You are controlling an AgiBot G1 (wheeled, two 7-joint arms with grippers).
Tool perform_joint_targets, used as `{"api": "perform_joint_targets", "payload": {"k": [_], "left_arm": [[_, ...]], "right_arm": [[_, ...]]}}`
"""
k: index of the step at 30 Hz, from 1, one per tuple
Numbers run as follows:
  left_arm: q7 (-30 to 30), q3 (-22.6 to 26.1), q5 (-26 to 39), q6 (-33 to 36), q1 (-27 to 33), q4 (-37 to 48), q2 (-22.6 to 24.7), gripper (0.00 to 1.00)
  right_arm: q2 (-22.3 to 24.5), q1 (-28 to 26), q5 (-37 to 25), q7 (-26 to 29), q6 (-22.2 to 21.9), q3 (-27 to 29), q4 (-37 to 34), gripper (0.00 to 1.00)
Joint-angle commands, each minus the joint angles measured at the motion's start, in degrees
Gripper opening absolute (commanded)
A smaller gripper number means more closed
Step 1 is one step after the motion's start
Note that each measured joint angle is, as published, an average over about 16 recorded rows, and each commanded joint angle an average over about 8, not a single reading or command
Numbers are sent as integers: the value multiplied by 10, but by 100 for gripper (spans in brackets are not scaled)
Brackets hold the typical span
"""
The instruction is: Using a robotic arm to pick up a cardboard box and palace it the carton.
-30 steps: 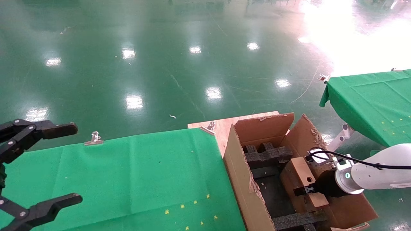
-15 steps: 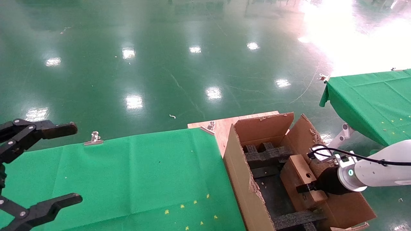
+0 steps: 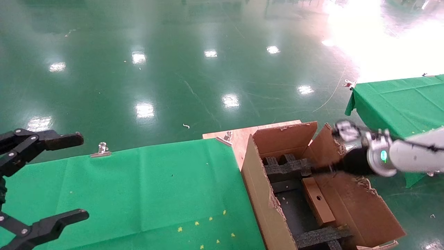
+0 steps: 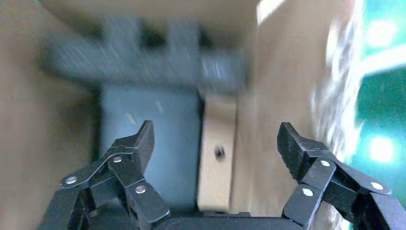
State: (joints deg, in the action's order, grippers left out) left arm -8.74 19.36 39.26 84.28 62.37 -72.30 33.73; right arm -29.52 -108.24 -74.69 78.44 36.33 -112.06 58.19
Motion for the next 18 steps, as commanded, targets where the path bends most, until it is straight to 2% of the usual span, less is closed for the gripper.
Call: {"api": "perform_joint_targets", "payload": {"k": [1,6,13,18], "left_arm": [[0,0,0,0,0,0,0,100],[0,0,0,0,0,0,0,100],[0,0,0,0,0,0,0,100],[0,0,0,0,0,0,0,100]], "right_arm": [[6,-24,-6,-1,-1,7,18,100],[29,-71,46,-13,21,47,83,100],[50,-99,149,-42,64,100,136,100],[53,-105,169,-48,76,112,146,100]]}}
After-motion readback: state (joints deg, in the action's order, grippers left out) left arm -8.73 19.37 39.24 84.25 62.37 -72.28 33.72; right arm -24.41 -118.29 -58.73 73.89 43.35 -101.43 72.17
